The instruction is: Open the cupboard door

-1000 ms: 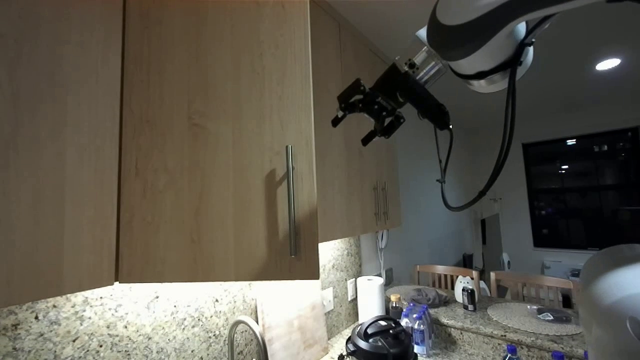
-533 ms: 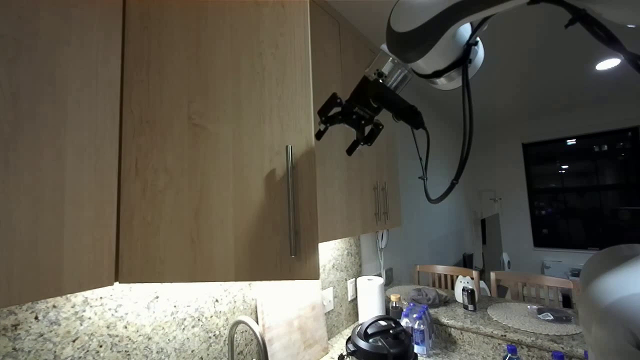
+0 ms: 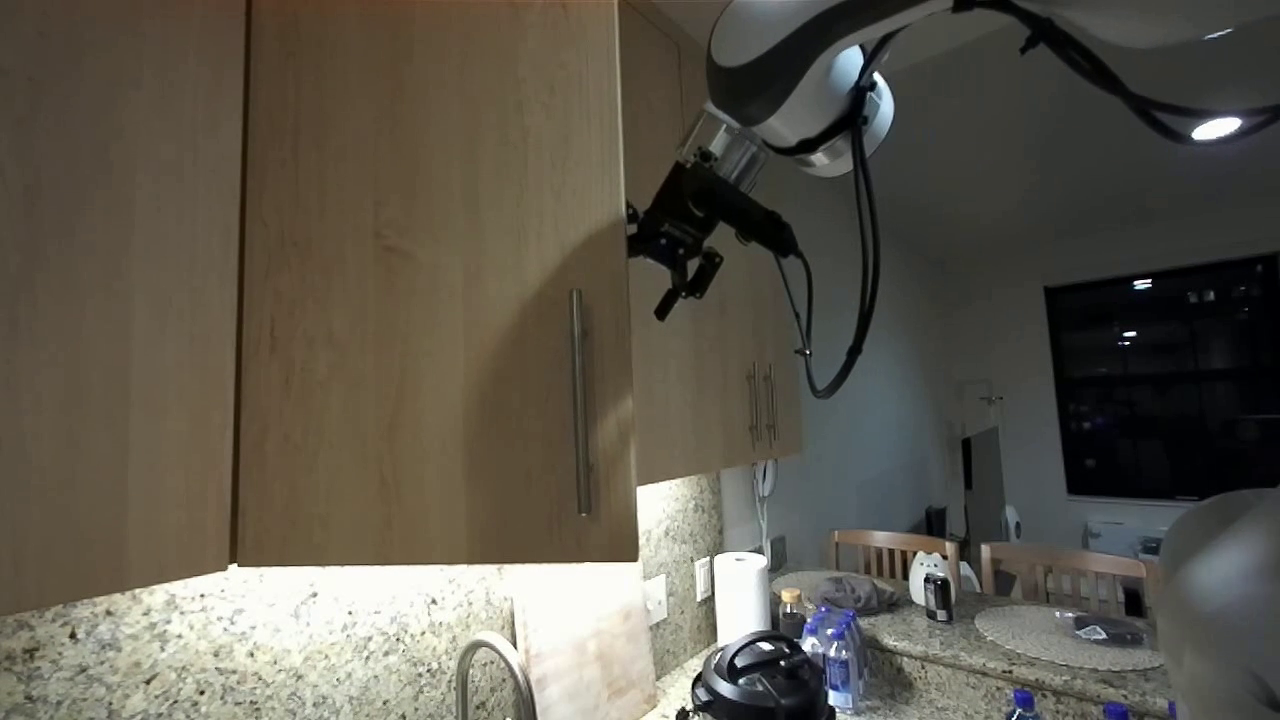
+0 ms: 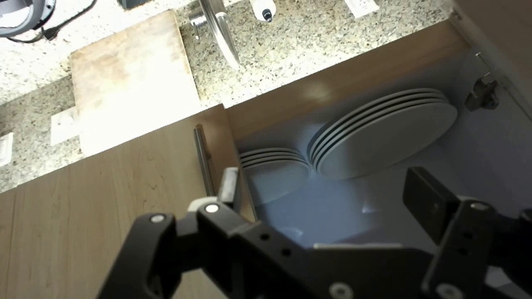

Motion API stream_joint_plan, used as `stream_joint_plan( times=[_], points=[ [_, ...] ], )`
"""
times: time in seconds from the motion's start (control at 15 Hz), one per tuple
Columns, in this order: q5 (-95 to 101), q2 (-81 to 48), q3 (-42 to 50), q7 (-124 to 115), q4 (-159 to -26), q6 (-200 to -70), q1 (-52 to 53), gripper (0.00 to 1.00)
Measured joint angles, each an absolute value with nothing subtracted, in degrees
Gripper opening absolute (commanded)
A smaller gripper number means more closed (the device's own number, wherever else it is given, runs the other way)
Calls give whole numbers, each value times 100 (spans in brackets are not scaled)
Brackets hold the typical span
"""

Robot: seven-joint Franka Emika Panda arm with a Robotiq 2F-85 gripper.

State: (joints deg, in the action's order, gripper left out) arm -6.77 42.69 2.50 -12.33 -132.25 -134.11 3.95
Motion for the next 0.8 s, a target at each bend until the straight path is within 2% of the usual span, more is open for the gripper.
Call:
stream_joint_plan(
  times=[0.8],
  points=[
    [-680,4445,-413,-1244,-13198,-13386,411,100]
  ],
)
